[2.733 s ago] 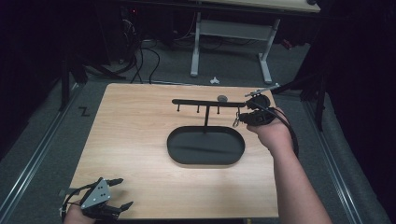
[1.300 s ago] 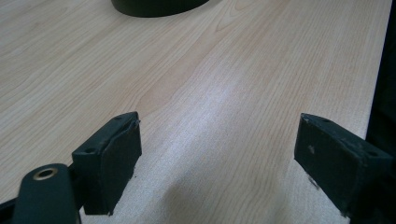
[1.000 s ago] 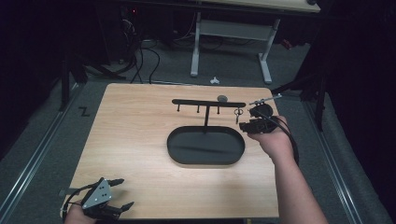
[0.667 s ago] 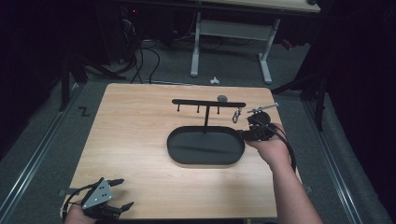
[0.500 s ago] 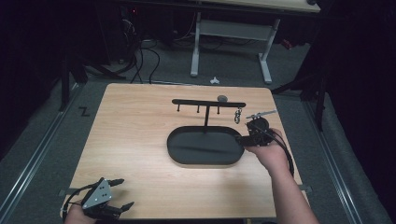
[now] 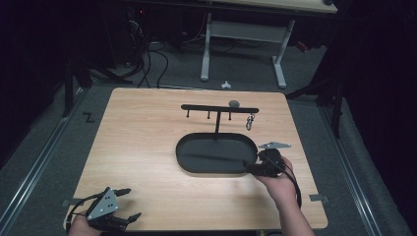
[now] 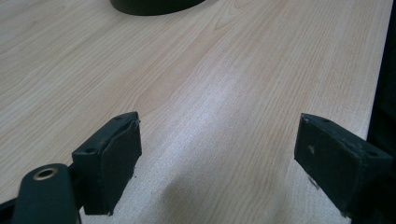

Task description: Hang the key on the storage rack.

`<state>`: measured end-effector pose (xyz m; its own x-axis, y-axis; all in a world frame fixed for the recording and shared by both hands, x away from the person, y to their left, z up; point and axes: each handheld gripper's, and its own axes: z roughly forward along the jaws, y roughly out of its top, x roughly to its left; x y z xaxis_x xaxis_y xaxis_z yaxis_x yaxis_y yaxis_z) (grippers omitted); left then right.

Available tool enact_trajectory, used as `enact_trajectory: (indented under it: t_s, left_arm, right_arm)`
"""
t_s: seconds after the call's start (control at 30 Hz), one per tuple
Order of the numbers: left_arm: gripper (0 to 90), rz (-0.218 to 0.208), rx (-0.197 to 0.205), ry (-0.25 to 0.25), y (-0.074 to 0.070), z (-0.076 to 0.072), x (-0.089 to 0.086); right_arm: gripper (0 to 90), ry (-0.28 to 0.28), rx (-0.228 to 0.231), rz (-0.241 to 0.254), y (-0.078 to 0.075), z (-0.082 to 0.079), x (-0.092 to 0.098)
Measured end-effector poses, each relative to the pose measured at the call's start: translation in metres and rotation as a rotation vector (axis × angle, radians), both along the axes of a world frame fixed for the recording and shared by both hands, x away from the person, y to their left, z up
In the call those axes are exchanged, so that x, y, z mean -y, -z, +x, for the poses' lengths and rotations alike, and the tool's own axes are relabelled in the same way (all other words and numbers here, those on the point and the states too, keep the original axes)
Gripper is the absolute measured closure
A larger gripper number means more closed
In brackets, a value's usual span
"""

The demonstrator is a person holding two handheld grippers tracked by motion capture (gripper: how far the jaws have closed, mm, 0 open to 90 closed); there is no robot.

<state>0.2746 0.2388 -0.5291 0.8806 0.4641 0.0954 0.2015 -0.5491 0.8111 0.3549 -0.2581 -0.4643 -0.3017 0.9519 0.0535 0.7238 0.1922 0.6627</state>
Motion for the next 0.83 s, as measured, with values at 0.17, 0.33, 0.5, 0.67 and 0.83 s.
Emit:
enact_trajectory:
  t_s: [0.17, 0.33, 0.5, 0.67, 0.83]
  left_arm:
    - [15.4, 0.003, -0.001, 0.002, 0.000, 0.000, 0.000]
    - [15.3, 0.001, 0.001, 0.000, 0.000, 0.001, 0.000]
    - [15.4, 0.002, 0.003, 0.003, 0.000, 0.001, 0.002]
    - [15.4, 0.009, 0.001, 0.008, 0.000, 0.001, 0.003]
    - [15.4, 0.004, 0.000, 0.006, 0.000, 0.001, 0.002]
  right_arm:
    - [26.8, -0.025, 0.048, 0.009, 0.022, -0.024, -0.004]
    - [23.6, -0.046, 0.176, 0.015, 0.043, -0.054, -0.002]
    - [23.9, -0.066, 0.219, 0.033, 0.046, -0.068, -0.004]
    - [24.3, -0.064, 0.183, 0.031, 0.054, -0.065, -0.004]
    - [26.0, -0.056, 0.188, 0.028, 0.058, -0.064, -0.001]
